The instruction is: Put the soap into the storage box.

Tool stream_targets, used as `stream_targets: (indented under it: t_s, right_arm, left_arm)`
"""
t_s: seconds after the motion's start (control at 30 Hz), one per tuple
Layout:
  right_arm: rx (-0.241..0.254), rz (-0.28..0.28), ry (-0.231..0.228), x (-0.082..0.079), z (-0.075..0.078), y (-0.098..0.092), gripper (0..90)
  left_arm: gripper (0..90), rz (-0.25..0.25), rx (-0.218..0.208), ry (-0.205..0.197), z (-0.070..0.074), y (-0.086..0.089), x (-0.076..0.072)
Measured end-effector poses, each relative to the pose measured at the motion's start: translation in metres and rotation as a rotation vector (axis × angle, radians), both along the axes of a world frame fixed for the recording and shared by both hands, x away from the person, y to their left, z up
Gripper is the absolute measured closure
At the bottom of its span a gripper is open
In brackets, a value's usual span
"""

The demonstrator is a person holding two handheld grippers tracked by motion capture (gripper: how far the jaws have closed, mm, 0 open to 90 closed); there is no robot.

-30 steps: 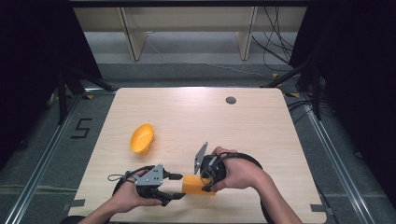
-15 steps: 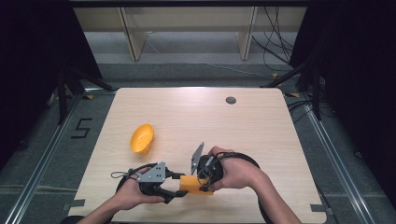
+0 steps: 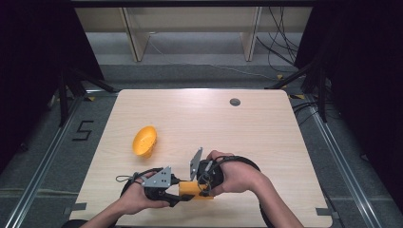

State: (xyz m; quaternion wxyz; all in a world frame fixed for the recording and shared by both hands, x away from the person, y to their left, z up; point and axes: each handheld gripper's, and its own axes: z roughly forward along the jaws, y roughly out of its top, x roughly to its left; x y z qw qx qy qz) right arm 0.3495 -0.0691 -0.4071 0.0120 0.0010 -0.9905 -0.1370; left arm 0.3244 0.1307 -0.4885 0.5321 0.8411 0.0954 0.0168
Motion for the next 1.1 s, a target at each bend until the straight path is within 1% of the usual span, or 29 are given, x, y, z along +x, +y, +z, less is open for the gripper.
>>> stream_targets:
  t_s: [0.07,0.1,0.13,0.2,0.23,0.27,0.3,0.33,0.37,0.4,0.47,0.5,0.53,0.57,0.6,0.63,0.67,0.7,0.73,0.77,0.8,0.83,0.87,0.9,0.97,1.0,1.03,1.07,1.1]
  right_arm:
    - [-0.002,0.006,-0.005,0.0,-0.001,0.001,62.0]
    - [-0.002,0.006,-0.005,0.0,-0.001,0.001,62.0]
    - [0.0,0.021,-0.007,0.0,-0.002,0.001,61.9]
    - [0.0,0.023,0.0,0.0,-0.002,0.001,61.8]
    - [-0.011,0.033,0.006,0.0,-0.002,0.002,61.5]
    - [-0.004,0.03,-0.007,-0.001,-0.002,0.002,61.1]
    - [-0.004,0.03,-0.007,-0.001,-0.002,0.002,61.1]
    - [0.0,0.023,0.0,-0.001,-0.001,0.001,60.8]
    - [0.01,0.021,0.001,0.0,-0.001,0.001,60.3]
    - [0.031,0.007,-0.01,0.0,0.003,0.0,54.4]
    - [0.073,-0.009,-0.014,0.001,0.007,-0.003,47.3]
    - [0.09,-0.009,-0.01,0.002,0.009,-0.005,45.6]
    - [0.095,-0.034,-0.014,0.001,0.012,-0.009,43.7]
    - [0.095,-0.034,-0.014,0.001,0.012,-0.009,43.7]
    - [0.124,-0.067,-0.026,0.002,0.016,-0.016,41.0]
    - [0.124,-0.067,-0.026,0.002,0.016,-0.016,41.0]
    - [0.126,-0.091,-0.03,0.001,0.018,-0.02,40.5]
    - [0.183,-0.1,-0.044,0.002,0.021,-0.029,39.7]
    - [0.183,-0.1,-0.044,0.002,0.021,-0.029,39.7]
    - [0.229,-0.083,-0.054,0.003,0.021,-0.033,39.4]
    - [0.238,-0.136,-0.045,0.001,0.022,-0.04,39.3]
    - [0.249,-0.186,-0.059,0.0,0.023,-0.052,39.3]
    - [0.258,-0.202,-0.067,-0.001,0.022,-0.058,39.4]
    - [0.258,-0.202,-0.067,-0.001,0.022,-0.058,39.4]
    - [0.274,-0.215,-0.082,0.0,0.018,-0.071,40.1]
    - [0.277,-0.234,-0.084,-0.001,0.016,-0.079,40.5]
    - [0.283,-0.275,-0.079,-0.002,0.013,-0.089,41.0]
    - [0.285,-0.298,-0.078,-0.003,0.011,-0.094,41.0]
    - [0.284,-0.344,-0.079,-0.005,0.008,-0.099,41.4]
  left_arm:
    - [56.8,-0.008,0.002,-0.005,0.0,0.0,0.0]
    - [56.8,-0.008,0.004,0.001,0.0,0.0,0.0]
    - [57.7,-0.017,0.007,0.0,0.0,0.001,0.0]
    - [58.3,-0.02,0.011,0.025,0.0,0.0,-0.001]
    - [59.2,-0.026,0.014,0.026,0.0,0.0,-0.001]
    - [59.6,-0.018,0.021,0.018,0.001,0.001,-0.002]
    - [59.6,-0.023,0.013,0.024,0.001,0.001,-0.001]
    - [59.7,-0.02,0.013,0.045,0.002,0.001,-0.002]
    - [59.8,-0.006,0.026,0.025,0.004,0.002,-0.003]
    - [60.0,0.011,0.037,0.019,0.005,0.003,-0.004]
    - [60.0,0.013,0.045,0.009,0.005,0.004,-0.004]
    - [60.0,0.019,0.059,-0.002,0.005,0.006,-0.003]
    - [60.0,0.042,0.052,0.005,0.005,0.007,-0.004]
    - [60.0,0.042,0.052,0.005,0.005,0.007,-0.004]
    - [60.1,0.057,0.062,0.002,0.006,0.009,-0.004]
    - [60.1,0.068,0.056,-0.002,0.006,0.01,-0.005]
    - [60.1,0.086,0.064,-0.001,0.008,0.011,-0.005]
    - [60.1,0.099,0.062,-0.004,0.008,0.013,-0.005]
    - [60.1,0.116,0.062,-0.006,0.009,0.014,-0.005]
    - [60.1,0.135,0.057,0.0,0.009,0.016,-0.006]
    - [60.1,0.151,0.057,-0.005,0.01,0.018,-0.007]
    - [60.1,0.167,0.053,-0.008,0.011,0.019,-0.007]
    - [60.1,0.182,0.051,-0.008,0.011,0.02,-0.007]
    - [60.1,0.187,0.042,0.006,0.012,0.022,-0.007]
    - [60.1,0.208,0.029,0.015,0.013,0.025,-0.007]
    - [60.1,0.221,0.032,0.019,0.013,0.026,-0.008]
    - [60.1,0.23,0.023,0.033,0.012,0.027,-0.008]
    - [60.1,0.246,0.033,0.01,0.013,0.029,-0.008]
    - [60.1,0.259,0.025,0.019,0.013,0.029,-0.009]
